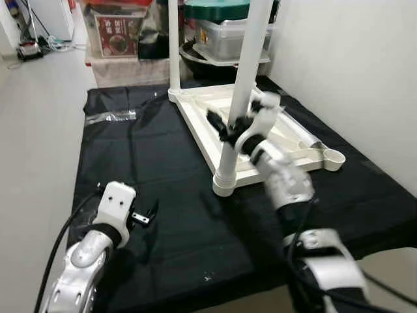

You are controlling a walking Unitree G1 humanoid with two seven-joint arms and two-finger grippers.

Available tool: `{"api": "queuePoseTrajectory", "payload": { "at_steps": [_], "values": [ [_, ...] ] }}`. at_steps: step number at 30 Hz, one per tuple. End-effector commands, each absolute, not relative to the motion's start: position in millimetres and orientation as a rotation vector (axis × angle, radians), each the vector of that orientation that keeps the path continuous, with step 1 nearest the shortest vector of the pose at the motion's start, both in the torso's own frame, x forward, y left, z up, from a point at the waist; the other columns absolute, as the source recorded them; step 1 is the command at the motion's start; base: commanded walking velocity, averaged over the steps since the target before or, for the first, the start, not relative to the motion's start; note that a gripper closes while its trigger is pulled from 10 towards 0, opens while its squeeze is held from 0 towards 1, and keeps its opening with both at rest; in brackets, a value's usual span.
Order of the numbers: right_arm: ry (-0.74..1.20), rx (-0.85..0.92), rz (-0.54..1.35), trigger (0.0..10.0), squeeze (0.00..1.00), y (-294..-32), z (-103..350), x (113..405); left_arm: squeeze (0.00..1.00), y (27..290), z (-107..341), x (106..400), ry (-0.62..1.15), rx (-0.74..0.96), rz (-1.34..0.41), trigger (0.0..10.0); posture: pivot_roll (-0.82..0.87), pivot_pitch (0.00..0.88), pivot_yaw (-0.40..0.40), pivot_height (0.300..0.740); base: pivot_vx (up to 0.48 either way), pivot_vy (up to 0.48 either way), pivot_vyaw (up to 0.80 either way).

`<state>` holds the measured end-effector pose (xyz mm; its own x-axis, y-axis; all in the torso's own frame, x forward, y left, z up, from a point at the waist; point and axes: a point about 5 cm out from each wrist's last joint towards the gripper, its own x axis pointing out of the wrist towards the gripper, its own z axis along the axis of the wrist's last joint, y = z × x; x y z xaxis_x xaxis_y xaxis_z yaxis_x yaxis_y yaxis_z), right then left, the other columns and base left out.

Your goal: Building children table

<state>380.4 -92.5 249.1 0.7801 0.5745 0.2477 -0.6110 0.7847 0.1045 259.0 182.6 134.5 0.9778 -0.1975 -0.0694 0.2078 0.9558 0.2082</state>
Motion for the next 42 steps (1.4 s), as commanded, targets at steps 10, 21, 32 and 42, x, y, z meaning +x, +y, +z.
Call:
{"api": "queuePoseTrajectory", "payload": {
  "at_steps": [10,21,32,42],
  "values": [
    [-0.022,-0.046,1.332,7.3,0.00,-63,203,342,0.00,183,134,261,0.059,0.240,-0.222,10.0,0.08,0.000,-0.086,0.740,0.000,0.000,0.00],
    [-0.019,0.002,0.892,0.0,0.00,-68,203,379,0.00,184,133,258,0.059,0.240,-0.212,10.0,0.08,0.000,-0.098,0.740,0.000,0.000,0.00],
    [0.011,0.160,-0.103,0.0,0.00,-131,170,349,0.00,184,132,257,0.061,0.227,-0.204,10.0,0.06,0.000,-0.087,0.740,0.000,0.000,0.00],
    [-0.079,0.163,0.107,10.0,1.00,-110,200,368,0.00,185,133,256,0.059,0.225,-0.196,10.0,0.06,0.000,-0.093,0.740,0.000,0.000,0.00]
  ]
}}
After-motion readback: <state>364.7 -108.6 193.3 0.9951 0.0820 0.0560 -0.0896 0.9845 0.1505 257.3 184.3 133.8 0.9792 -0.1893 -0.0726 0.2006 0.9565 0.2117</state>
